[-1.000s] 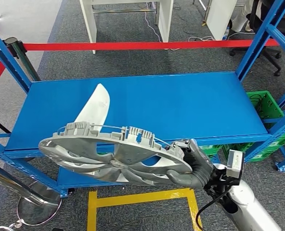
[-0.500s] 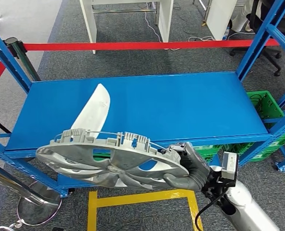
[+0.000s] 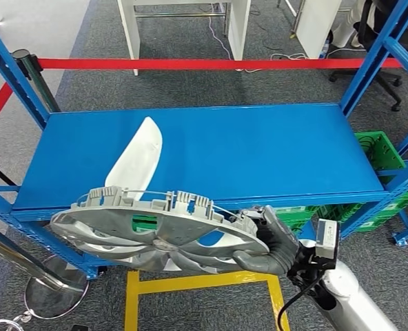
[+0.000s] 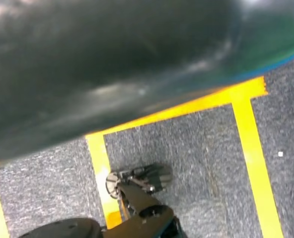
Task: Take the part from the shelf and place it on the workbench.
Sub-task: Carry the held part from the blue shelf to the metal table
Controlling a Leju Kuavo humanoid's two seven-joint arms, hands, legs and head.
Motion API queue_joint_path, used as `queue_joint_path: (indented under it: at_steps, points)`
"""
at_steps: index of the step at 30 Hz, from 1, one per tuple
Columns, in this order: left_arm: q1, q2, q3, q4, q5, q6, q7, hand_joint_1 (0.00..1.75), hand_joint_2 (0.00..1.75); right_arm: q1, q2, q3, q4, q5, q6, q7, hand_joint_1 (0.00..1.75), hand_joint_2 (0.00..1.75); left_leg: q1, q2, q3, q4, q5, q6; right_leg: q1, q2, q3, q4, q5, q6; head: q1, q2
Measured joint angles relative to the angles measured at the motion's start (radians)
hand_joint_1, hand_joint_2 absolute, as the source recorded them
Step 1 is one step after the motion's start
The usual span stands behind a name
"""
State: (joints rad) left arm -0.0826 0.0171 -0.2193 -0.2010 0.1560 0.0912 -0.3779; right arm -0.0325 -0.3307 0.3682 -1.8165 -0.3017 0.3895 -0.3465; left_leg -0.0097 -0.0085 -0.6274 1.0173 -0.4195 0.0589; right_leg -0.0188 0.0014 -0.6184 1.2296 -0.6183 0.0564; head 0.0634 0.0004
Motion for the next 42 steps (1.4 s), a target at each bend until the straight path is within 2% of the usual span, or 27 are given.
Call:
queue_joint_path:
  at_steps: [1, 3, 5, 7, 8, 10, 12, 13, 14, 15, 16, 18, 20, 22, 23, 25, 27, 28, 29, 30, 32, 34, 35, 37, 38, 39, 42]
  points:
    - [0.000, -0.001, 0.000, 0.000, 0.000, 0.000, 0.001, 0.00, 0.00, 0.000, 0.000, 0.000, 0.001, 0.000, 0.000, 0.000, 1.75, 1.75, 0.002, 0.000, -0.003, 0.003, 0.002, -0.004, -0.002, -0.001, 0.040, -0.072, 0.032, 0.002, 0.000, 0.000]
    - [0.000, 0.000, 0.000, 0.000, 0.000, 0.001, 0.001, 0.00, 0.00, -0.002, 0.000, 0.000, 0.001, 0.000, 0.000, 0.001, 1.75, 1.75, 0.002, -0.002, -0.011, 0.008, 0.009, -0.015, -0.002, 0.002, 0.111, -0.192, 0.068, -0.001, 0.002, 0.000]
    - [0.000, 0.002, 0.000, 0.000, 0.000, 0.002, 0.002, 0.00, 0.00, -0.002, 0.000, 0.001, 0.002, 0.000, 0.000, 0.000, 1.75, 1.75, -0.001, -0.004, -0.017, 0.011, 0.019, -0.029, 0.001, 0.007, 0.126, -0.223, 0.072, -0.011, 0.002, 0.000]
    - [0.002, 0.003, 0.000, 0.000, 0.000, 0.002, 0.002, 0.00, 0.00, -0.002, 0.000, 0.001, 0.003, 0.000, 0.000, 0.001, 1.75, 1.75, 0.000, -0.005, -0.023, 0.016, 0.024, -0.041, 0.000, 0.006, 0.114, -0.223, 0.082, -0.027, 0.002, 0.000]
    - [0.003, 0.003, 0.000, 0.000, -0.001, 0.002, 0.002, 0.00, 0.00, -0.002, 0.000, 0.001, 0.003, 0.000, 0.000, 0.001, 1.75, 1.75, 0.001, -0.004, -0.030, 0.030, 0.008, -0.048, -0.001, 0.004, 0.107, -0.223, 0.088, -0.037, 0.000, 0.000]
    - [0.004, 0.002, 0.000, 0.000, -0.001, 0.002, 0.002, 0.00, 0.00, -0.003, 0.000, 0.001, 0.003, 0.000, 0.000, 0.001, 1.75, 1.75, 0.005, -0.003, -0.056, 0.111, -0.071, -0.061, -0.003, -0.001, 0.091, -0.225, 0.105, -0.055, -0.007, 0.000]
    - [0.003, 0.002, 0.000, 0.000, -0.002, 0.001, 0.002, 0.00, 0.00, -0.003, 0.000, 0.001, 0.003, 0.000, 0.000, 0.001, 1.75, 1.75, 0.008, -0.003, -0.083, 0.236, -0.161, -0.069, -0.002, -0.003, 0.070, -0.224, 0.121, -0.059, -0.012, 0.000]
    - [0.002, 0.002, 0.000, 0.000, -0.002, 0.001, 0.002, 0.00, 0.00, -0.002, 0.000, 0.001, 0.003, 0.000, 0.000, 0.001, 1.75, 1.75, 0.009, -0.003, -0.086, 0.281, -0.179, -0.071, -0.001, -0.004, 0.059, -0.223, 0.128, -0.059, -0.013, 0.000]
    - [0.002, 0.002, 0.000, 0.000, -0.002, 0.001, 0.002, 0.00, 0.00, -0.002, 0.000, 0.002, 0.003, 0.000, 0.000, 0.001, 1.75, 1.75, 0.010, -0.002, -0.075, 0.296, -0.177, -0.071, -0.001, -0.006, 0.049, -0.222, 0.135, -0.058, -0.013, 0.000]
    - [0.002, 0.002, 0.000, 0.000, -0.002, 0.002, 0.002, 0.00, 0.00, -0.002, 0.000, 0.002, 0.004, 0.000, 0.000, 0.001, 1.75, 1.75, 0.010, -0.002, -0.047, 0.273, -0.157, -0.070, -0.001, -0.007, 0.040, -0.222, 0.142, -0.057, -0.013, 0.000]
    - [0.002, 0.002, 0.000, 0.000, -0.002, 0.002, 0.002, 0.00, 0.00, -0.001, 0.000, 0.002, 0.004, 0.000, 0.000, 0.001, 1.75, 1.75, 0.010, -0.002, -0.002, 0.214, -0.130, -0.066, 0.000, -0.007, 0.033, -0.221, 0.148, -0.055, -0.013, 0.000]
    - [0.000, 0.002, 0.000, 0.000, -0.003, 0.002, 0.002, 0.00, 0.00, -0.002, 0.000, 0.002, 0.003, 0.000, 0.001, 0.001, 1.75, 1.75, 0.008, -0.003, 0.096, 0.066, -0.104, -0.056, 0.002, -0.007, 0.023, -0.219, 0.159, -0.048, -0.013, 0.000]
    - [-0.002, 0.003, 0.000, 0.000, -0.003, 0.002, 0.002, 0.00, 0.00, -0.003, 0.000, 0.002, 0.003, 0.000, 0.001, 0.001, 1.75, 1.75, 0.005, -0.003, 0.139, -0.012, -0.109, -0.049, 0.003, -0.008, 0.017, -0.220, 0.172, -0.037, -0.013, 0.000]
    - [-0.003, 0.003, 0.000, 0.000, -0.003, 0.002, 0.002, 0.00, 0.00, -0.004, 0.000, 0.001, 0.003, 0.000, 0.001, 0.001, 1.75, 1.75, 0.005, -0.002, 0.134, -0.024, -0.102, -0.040, 0.002, -0.007, 0.009, -0.222, 0.183, -0.023, -0.013, 0.000]
    - [-0.003, 0.003, 0.000, 0.000, -0.003, 0.002, 0.002, 0.00, 0.00, -0.004, 0.000, 0.001, 0.004, 0.000, 0.001, 0.001, 1.75, 1.75, 0.006, -0.001, 0.127, -0.028, -0.094, -0.032, 0.001, -0.007, 0.001, -0.216, 0.174, -0.018, -0.012, 0.000]
    - [-0.003, 0.002, 0.000, 0.000, -0.003, 0.002, 0.002, 0.00, 0.00, -0.004, 0.000, 0.000, 0.005, 0.000, 0.001, 0.001, 1.75, 1.75, 0.009, 0.003, 0.109, -0.034, -0.074, -0.016, 0.000, -0.005, -0.027, -0.153, 0.108, -0.011, -0.008, 0.000]
    - [-0.004, 0.002, 0.000, 0.000, -0.003, 0.002, 0.002, 0.00, 0.00, -0.004, 0.000, 0.000, 0.006, 0.000, 0.002, 0.001, 1.75, 1.75, 0.006, 0.004, 0.084, -0.032, -0.055, -0.009, 0.000, -0.004, -0.065, -0.025, 0.021, -0.009, -0.004, 0.000]
    - [-0.004, 0.002, 0.000, 0.000, -0.003, 0.002, 0.002, 0.00, 0.00, -0.004, 0.000, 0.000, 0.007, 0.000, 0.003, 0.001, 1.75, 1.75, 0.004, 0.005, 0.070, -0.031, -0.045, -0.008, 0.000, -0.004, -0.074, 0.030, -0.001, -0.008, -0.004, 0.000]
    - [-0.004, 0.001, 0.000, 0.000, -0.003, 0.003, 0.002, 0.00, 0.00, -0.004, 0.000, 0.000, 0.009, 0.000, 0.003, 0.001, 1.75, 1.75, 0.002, 0.005, 0.057, -0.029, -0.036, -0.008, 0.000, -0.004, -0.072, 0.058, 0.001, -0.008, -0.004, 0.000]
    - [-0.004, 0.001, 0.000, 0.000, -0.003, 0.004, 0.002, 0.00, 0.00, -0.004, 0.000, 0.000, 0.010, 0.000, 0.004, 0.001, 1.75, 1.75, 0.001, 0.005, 0.045, -0.027, -0.028, -0.009, 0.000, -0.004, -0.051, 0.049, 0.022, -0.008, -0.004, 0.000]
    - [-0.004, 0.000, 0.000, 0.000, -0.003, 0.006, 0.002, 0.00, 0.00, -0.005, 0.000, 0.000, 0.011, 0.000, 0.004, 0.001, 1.75, 1.75, 0.000, 0.005, 0.023, -0.020, -0.013, -0.013, 0.001, -0.004, 0.037, -0.064, 0.073, -0.013, -0.004, 0.000]
    - [-0.004, -0.001, 0.000, 0.000, -0.003, 0.008, 0.002, 0.00, 0.00, -0.009, 0.000, -0.001, 0.011, 0.000, 0.004, 0.001, 1.75, 1.75, -0.003, 0.004, 0.007, -0.012, 0.000, -0.022, 0.004, -0.003, 0.130, -0.201, 0.076, -0.019, -0.004, 0.000]
    - [-0.004, -0.002, 0.000, 0.000, -0.003, 0.009, 0.001, 0.00, 0.00, -0.011, 0.000, -0.001, 0.011, 0.000, 0.004, 0.001, 1.75, 1.75, -0.003, 0.004, 0.002, -0.010, 0.007, -0.028, 0.006, -0.003, 0.152, -0.238, 0.066, -0.022, -0.004, 0.000]
    - [-0.003, -0.001, 0.000, 0.000, -0.003, 0.012, 0.001, 0.00, 0.00, -0.013, 0.000, -0.001, 0.011, 0.000, 0.005, 0.001, 1.75, 1.75, -0.002, 0.004, -0.004, -0.008, 0.020, -0.039, 0.008, -0.003, 0.149, -0.253, 0.067, -0.032, -0.005, 0.000]
    - [-0.002, 0.000, 0.000, 0.000, -0.004, 0.012, 0.001, 0.00, 0.00, -0.012, 0.000, -0.001, 0.011, 0.000, 0.006, 0.001, 1.75, 1.75, -0.001, 0.004, -0.008, -0.004, 0.014, -0.045, 0.007, -0.005, 0.141, -0.253, 0.075, -0.040, -0.005, 0.000]
    - [-0.001, 0.001, 0.000, 0.000, -0.004, 0.013, 0.001, 0.00, 0.00, -0.012, 0.000, -0.001, 0.011, 0.000, 0.007, 0.001, 1.75, 1.75, 0.001, 0.004, -0.015, 0.014, -0.011, -0.052, 0.005, -0.007, 0.131, -0.254, 0.084, -0.049, -0.006, 0.000]
    - [0.000, 0.000, 0.000, 0.000, -0.009, 0.014, 0.001, 0.00, 0.00, -0.012, 0.000, 0.000, 0.011, -0.001, 0.008, 0.000, 1.75, 1.75, 0.008, 0.004, -0.052, 0.168, -0.154, -0.069, 0.004, -0.010, 0.102, -0.253, 0.115, -0.063, -0.013, 0.000]
